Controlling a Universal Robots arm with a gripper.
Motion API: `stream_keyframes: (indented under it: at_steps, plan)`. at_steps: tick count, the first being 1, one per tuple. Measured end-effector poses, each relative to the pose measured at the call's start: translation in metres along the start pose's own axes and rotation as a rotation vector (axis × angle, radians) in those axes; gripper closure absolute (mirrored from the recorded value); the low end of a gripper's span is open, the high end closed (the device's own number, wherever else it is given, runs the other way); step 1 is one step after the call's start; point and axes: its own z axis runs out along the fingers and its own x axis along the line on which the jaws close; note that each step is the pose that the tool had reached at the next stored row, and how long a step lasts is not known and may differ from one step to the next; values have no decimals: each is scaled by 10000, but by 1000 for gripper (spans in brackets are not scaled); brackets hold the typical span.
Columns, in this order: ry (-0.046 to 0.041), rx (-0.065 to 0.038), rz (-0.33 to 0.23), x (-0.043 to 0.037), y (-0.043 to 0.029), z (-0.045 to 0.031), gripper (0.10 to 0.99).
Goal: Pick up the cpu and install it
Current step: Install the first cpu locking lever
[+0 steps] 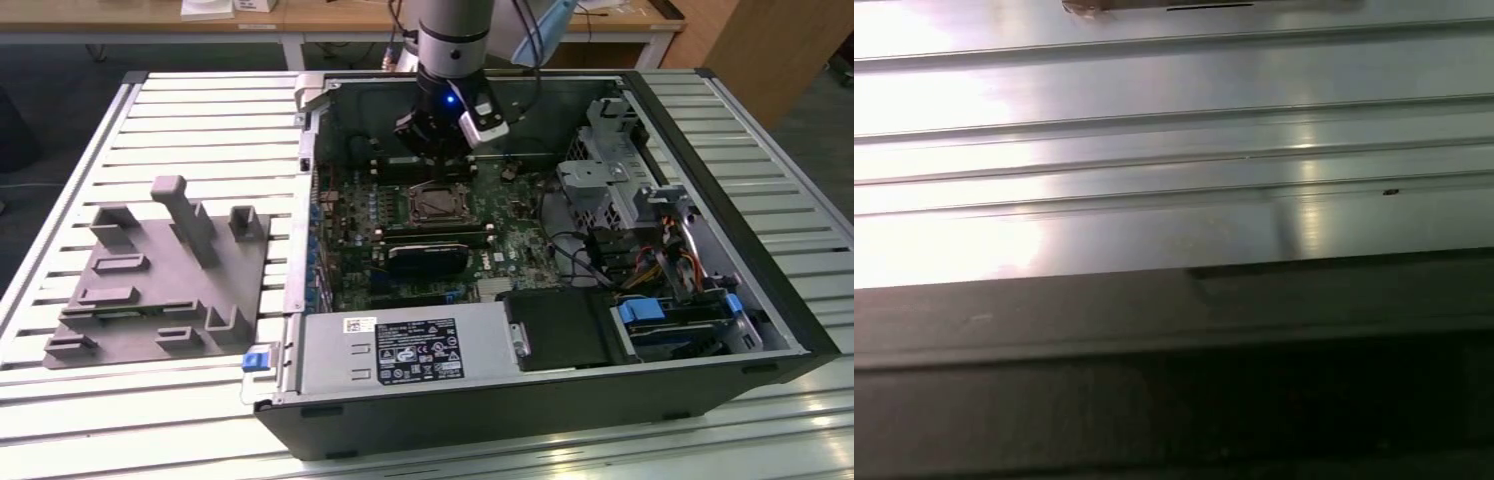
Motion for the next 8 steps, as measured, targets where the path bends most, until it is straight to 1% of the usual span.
stream_keyframes:
  at_steps: [2,4,8]
  plan:
    - [3,-17,-20,-11,2,-1,980]
    - [9,-73,-66,-29,4,0,980]
    - [-7,-132,-147,-30,4,5,980]
